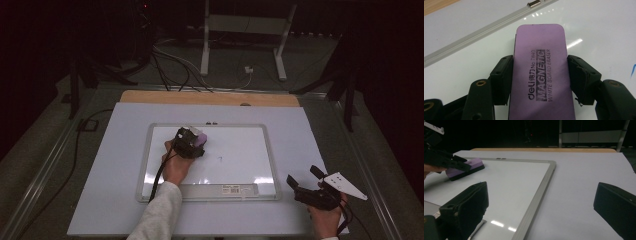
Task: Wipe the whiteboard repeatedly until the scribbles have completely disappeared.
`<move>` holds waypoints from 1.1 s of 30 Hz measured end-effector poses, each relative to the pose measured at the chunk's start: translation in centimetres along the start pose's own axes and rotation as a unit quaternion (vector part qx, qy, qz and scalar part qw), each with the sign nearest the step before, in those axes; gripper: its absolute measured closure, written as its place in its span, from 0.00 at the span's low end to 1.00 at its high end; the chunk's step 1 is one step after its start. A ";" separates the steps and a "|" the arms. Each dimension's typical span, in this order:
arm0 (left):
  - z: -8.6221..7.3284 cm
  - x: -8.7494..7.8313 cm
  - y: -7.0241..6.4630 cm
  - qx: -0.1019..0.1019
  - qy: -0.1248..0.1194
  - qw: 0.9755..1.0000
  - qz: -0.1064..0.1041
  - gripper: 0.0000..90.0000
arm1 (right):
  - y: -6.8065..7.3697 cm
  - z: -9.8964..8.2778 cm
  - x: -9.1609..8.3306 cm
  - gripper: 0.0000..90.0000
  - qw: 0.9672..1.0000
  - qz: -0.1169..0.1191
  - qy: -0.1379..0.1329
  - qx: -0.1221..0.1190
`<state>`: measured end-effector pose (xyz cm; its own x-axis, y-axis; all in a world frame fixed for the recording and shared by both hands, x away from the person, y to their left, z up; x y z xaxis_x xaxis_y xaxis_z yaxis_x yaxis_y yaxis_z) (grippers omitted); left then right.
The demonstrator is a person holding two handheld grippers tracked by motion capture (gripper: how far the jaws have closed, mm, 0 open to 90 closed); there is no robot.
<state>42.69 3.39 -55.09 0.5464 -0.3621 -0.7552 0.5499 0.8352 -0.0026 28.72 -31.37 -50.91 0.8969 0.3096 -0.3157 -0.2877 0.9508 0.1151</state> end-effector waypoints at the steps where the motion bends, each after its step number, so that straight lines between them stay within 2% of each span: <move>1: -0.1 0.0 -0.5 -0.001 -0.002 1.000 -0.013 0.46 | 0.0 0.0 0.0 0.00 1.000 0.000 0.000 -0.001; 4: -0.2 -0.1 -2.5 0.021 -0.007 0.999 -0.036 0.46 | 0.1 0.0 0.1 0.00 1.000 0.001 0.001 0.000; 7: -0.4 -0.2 -5.0 0.047 -0.013 0.997 -0.064 0.46 | 0.1 0.0 0.2 0.00 1.000 0.001 0.002 -0.003; 10: -0.4 -0.3 -7.0 0.058 -0.021 0.994 -0.089 0.46 | 0.1 0.0 0.2 0.00 1.000 0.001 0.002 -0.003; 12: -0.4 -0.3 -8.1 0.079 -0.020 0.992 -0.092 0.46 | 0.1 0.0 0.1 0.00 1.000 0.001 0.002 -0.002; 13: -0.4 -0.3 -8.2 0.081 -0.018 0.993 -0.088 0.46 | 0.1 0.0 0.1 0.00 1.000 0.001 0.001 -0.002; 15: -0.3 -0.2 -7.9 0.079 -0.018 0.993 -0.085 0.46 | 0.1 0.0 0.0 0.00 1.000 0.001 0.000 0.000; 17: -0.3 -0.2 -6.8 0.077 -0.015 0.995 -0.064 0.46 | 0.0 0.0 -0.1 0.00 1.000 -0.001 -0.001 -0.001; 21: -0.3 -0.1 -3.7 0.039 -0.011 0.999 -0.029 0.46 | -0.3 0.0 -0.2 0.00 1.000 -0.003 -0.001 0.002; 24: -0.3 0.0 -2.1 0.016 -0.011 1.000 -0.008 0.46 | -0.3 0.0 -0.1 0.00 1.000 -0.003 0.000 0.002; 27: -0.1 0.1 -2.3 0.021 -0.003 1.000 0.010 0.46 | -0.1 -0.1 0.0 0.00 1.000 -0.001 0.001 0.000; 29: -0.1 0.2 -2.6 0.016 -0.003 1.000 0.003 0.46 | 0.0 -0.1 0.0 0.00 1.000 -0.001 0.002 -0.001; 30: 0.0 0.3 -2.8 0.019 -0.002 1.000 0.006 0.46 | 0.0 -0.1 0.0 0.00 1.000 -0.001 0.002 -0.001; 33: 0.1 0.3 -3.7 0.025 -0.004 1.000 -0.006 0.46 | 0.0 -0.1 0.0 0.00 1.000 -0.001 0.002 -0.001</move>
<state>40.91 0.18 -55.29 0.5445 -0.3745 -0.7505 0.5865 0.8097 0.0215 28.70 -31.34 -51.01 0.8959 0.3078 -0.3204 -0.2869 0.9514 0.1120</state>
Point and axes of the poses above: each handheld gripper's, and its own axes: x roughly forward along the jaws, z roughly out of its top, y roughly to its left, the point moved 7 cm from there along x, roughly forward along the jaws, and after that the axes turned 6 degrees about -z, right-handed, at the moved point
